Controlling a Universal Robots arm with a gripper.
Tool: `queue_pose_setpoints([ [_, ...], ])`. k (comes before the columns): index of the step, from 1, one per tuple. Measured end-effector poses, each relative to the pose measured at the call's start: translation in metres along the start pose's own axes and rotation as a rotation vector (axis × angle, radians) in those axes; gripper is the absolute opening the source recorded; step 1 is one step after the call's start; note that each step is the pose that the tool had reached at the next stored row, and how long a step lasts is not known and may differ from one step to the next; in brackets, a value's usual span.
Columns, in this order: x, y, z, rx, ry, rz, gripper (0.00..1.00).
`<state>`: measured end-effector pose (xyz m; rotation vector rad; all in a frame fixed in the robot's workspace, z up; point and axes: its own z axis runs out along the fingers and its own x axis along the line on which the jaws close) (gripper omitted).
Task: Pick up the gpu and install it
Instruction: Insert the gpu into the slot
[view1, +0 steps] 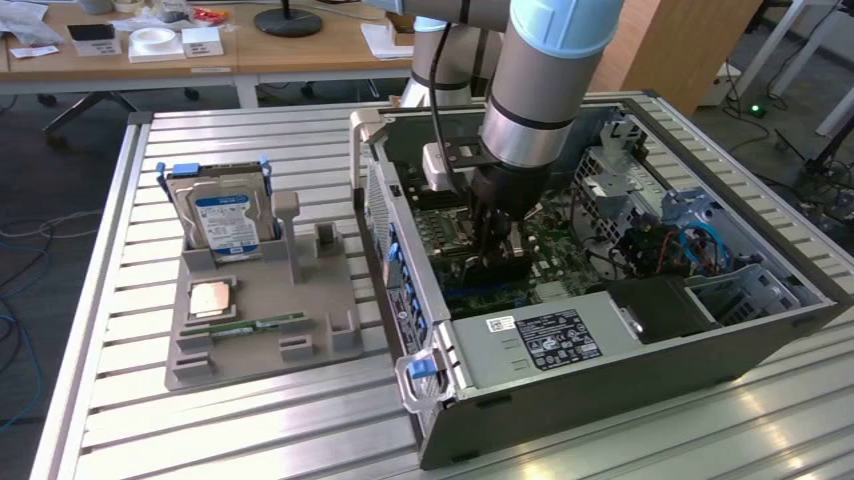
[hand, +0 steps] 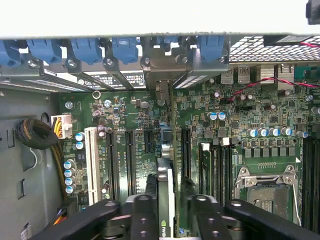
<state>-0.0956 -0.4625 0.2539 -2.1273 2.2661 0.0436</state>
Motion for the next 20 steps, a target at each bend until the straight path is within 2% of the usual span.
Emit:
queue_pose_setpoints([
  [1,0.0000,0.0000,-0.0001,-0.0001,0.0001,0.000,0.27],
  [14,-0.0002,-0.0001,0.0002,0.0000,-0.0005,0.000,0.27],
  [20,-0.0006,0.0000,0.0002,0.0002,0.0017,0.000,0.27],
])
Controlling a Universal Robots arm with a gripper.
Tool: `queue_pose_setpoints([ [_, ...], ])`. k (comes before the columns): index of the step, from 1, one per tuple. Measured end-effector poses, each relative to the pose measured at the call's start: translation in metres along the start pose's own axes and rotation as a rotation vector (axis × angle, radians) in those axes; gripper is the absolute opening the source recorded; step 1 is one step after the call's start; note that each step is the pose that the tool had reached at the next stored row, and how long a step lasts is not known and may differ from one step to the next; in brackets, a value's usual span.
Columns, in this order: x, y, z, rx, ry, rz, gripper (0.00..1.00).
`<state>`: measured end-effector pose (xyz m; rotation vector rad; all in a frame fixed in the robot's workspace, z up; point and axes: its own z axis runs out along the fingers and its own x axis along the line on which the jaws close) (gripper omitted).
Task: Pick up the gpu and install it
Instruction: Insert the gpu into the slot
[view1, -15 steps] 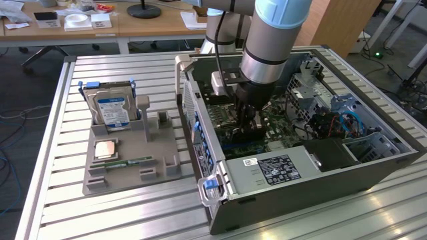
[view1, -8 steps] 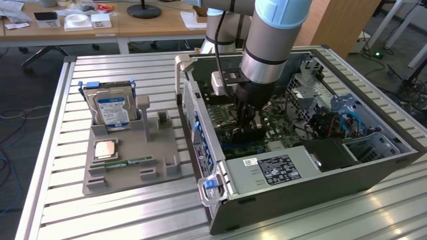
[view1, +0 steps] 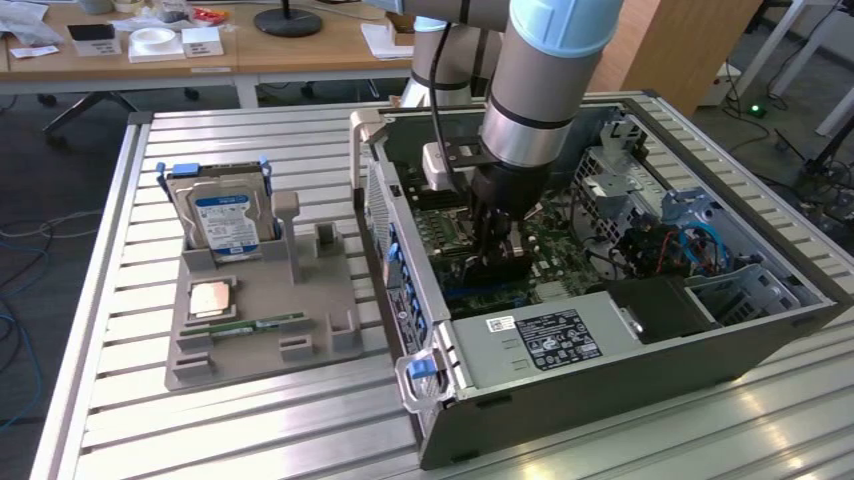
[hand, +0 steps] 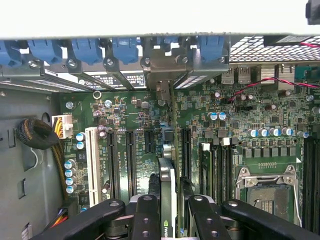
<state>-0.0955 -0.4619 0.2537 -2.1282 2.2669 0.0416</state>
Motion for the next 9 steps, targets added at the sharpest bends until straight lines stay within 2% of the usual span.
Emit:
queue_pose_setpoints([
  [9,-0.0007,0.0000,0.0000,0.0006,0.0092,0.000,0.27],
])
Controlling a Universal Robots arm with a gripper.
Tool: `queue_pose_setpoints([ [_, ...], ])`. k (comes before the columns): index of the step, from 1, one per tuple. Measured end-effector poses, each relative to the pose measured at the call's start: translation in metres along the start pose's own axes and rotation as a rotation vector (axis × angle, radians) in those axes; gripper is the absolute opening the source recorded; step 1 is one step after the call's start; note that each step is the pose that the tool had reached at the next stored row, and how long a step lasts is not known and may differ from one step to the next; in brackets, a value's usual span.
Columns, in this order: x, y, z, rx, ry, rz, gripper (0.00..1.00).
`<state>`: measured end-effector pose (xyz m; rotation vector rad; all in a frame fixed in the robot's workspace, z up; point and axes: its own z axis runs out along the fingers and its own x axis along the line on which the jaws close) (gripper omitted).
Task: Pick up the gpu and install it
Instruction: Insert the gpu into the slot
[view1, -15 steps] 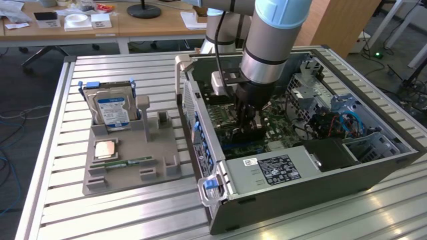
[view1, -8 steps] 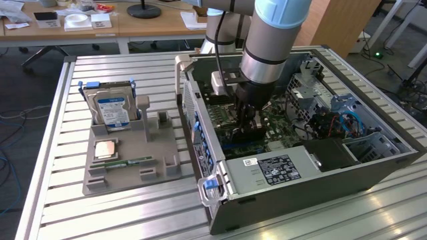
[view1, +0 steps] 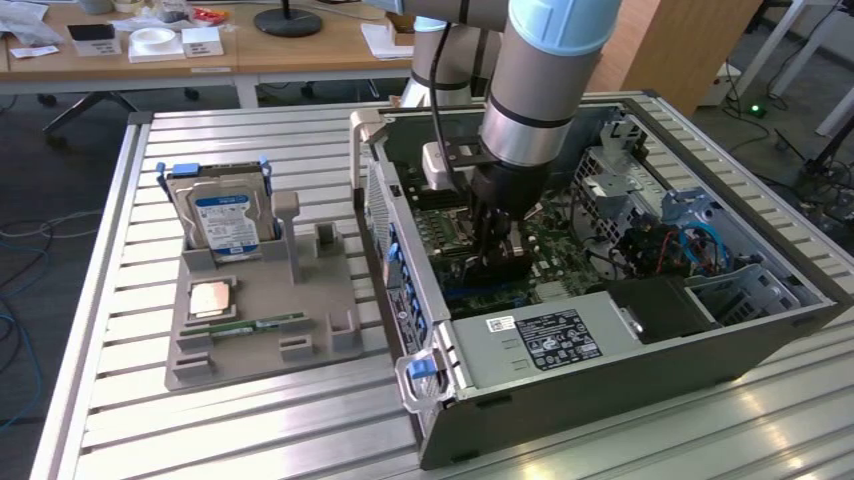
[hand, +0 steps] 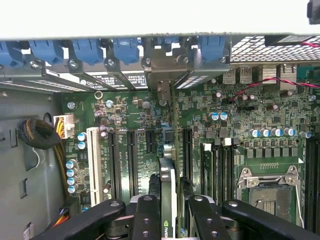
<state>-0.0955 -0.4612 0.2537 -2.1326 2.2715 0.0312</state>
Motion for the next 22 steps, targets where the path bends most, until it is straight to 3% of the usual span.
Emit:
queue_pose_setpoints([
  [22,-0.0015,0.0001,0.0000,0.0000,0.0010,0.000,0.27],
])
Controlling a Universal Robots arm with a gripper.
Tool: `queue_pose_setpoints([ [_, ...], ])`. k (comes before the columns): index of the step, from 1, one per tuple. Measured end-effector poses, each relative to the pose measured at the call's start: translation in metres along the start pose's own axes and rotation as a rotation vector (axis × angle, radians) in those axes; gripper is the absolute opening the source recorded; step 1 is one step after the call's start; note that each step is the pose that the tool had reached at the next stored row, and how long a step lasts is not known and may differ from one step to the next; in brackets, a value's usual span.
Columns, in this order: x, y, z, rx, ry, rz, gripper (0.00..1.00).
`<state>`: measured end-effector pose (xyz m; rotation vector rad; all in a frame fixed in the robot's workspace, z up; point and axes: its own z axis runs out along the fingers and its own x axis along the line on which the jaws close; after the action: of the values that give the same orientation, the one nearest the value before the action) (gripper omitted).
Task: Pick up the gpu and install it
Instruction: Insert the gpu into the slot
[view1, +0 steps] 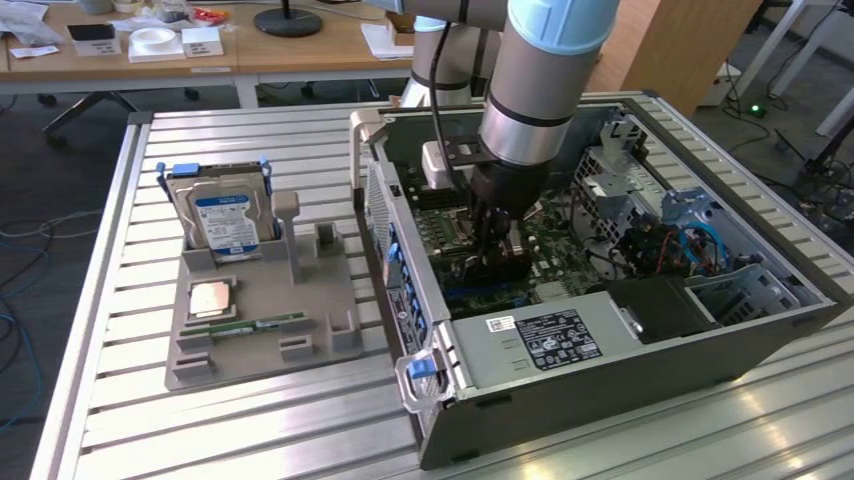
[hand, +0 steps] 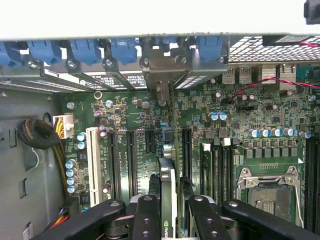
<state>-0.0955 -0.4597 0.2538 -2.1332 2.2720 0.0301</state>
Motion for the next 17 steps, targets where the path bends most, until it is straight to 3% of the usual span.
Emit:
queue_pose_setpoints([
  [17,0.0016,-0.0001,0.0002,0.0001,-0.0003,0.000,0.27],
])
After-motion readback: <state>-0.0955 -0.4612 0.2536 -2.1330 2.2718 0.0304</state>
